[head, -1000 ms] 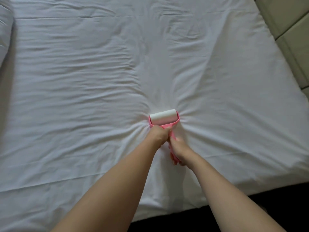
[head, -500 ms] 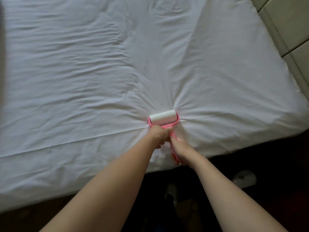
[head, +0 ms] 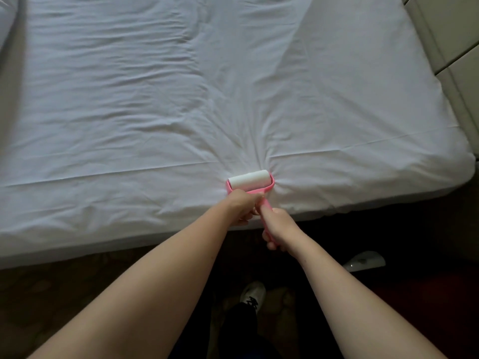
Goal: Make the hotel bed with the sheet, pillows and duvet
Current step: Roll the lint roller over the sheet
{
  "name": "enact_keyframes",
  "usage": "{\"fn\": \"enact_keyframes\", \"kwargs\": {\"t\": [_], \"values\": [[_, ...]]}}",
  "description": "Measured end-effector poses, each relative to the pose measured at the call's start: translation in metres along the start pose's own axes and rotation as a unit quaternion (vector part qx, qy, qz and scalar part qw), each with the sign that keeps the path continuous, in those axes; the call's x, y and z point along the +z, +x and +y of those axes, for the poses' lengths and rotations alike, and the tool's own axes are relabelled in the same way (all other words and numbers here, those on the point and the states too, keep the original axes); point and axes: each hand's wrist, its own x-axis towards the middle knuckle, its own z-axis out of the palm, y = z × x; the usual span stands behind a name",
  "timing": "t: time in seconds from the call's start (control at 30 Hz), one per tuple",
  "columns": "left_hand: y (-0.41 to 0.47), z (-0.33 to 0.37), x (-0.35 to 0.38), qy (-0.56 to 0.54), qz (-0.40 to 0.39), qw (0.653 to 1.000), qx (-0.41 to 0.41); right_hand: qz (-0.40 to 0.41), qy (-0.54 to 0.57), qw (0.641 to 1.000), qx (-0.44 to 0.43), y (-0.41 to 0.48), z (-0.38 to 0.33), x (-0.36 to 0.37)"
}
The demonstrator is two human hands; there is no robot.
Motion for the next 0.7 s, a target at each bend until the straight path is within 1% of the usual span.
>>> {"fn": "enact_keyframes", "kwargs": {"t": [0.1,0.2,0.27,0.33,0.4,0.47,0.57,0.63,0.7], "values": [[-0.009,0.0,0.012,-0.033,-0.028,0.999,-0.001,0.009,0.019,1.0,-0.014,-0.008,0.006,-0.013],[-0.016,0.007,0.029,-0.028,-0.052,0.998,-0.002,-0.021,0.073,0.997,0.014,-0.017,0.007,-0.03],[-0.02,0.018,0.041,-0.021,-0.054,0.998,0.013,-0.031,0.078,0.996,0.034,-0.022,0.007,-0.046],[-0.021,0.03,0.054,-0.008,-0.066,0.997,0.038,-0.015,0.099,0.995,0.024,-0.026,0.01,-0.063],[-0.024,0.044,0.066,-0.003,-0.08,0.995,0.055,0.012,0.114,0.993,-0.005,-0.025,0.014,-0.077],[-0.023,0.057,0.077,0.01,-0.085,0.994,0.065,0.038,0.109,0.993,-0.022,-0.023,0.016,-0.088],[-0.017,0.067,0.088,0.034,-0.072,0.995,0.067,0.059,0.083,0.994,-0.029,-0.012,0.019,-0.098],[-0.008,0.07,0.092,0.058,-0.057,0.995,0.061,0.056,0.047,0.997,-0.024,-0.001,0.021,-0.099],[0.0,0.069,0.093,0.084,-0.041,0.994,0.05,0.034,0.012,0.999,-0.009,0.008,0.024,-0.099]]}}
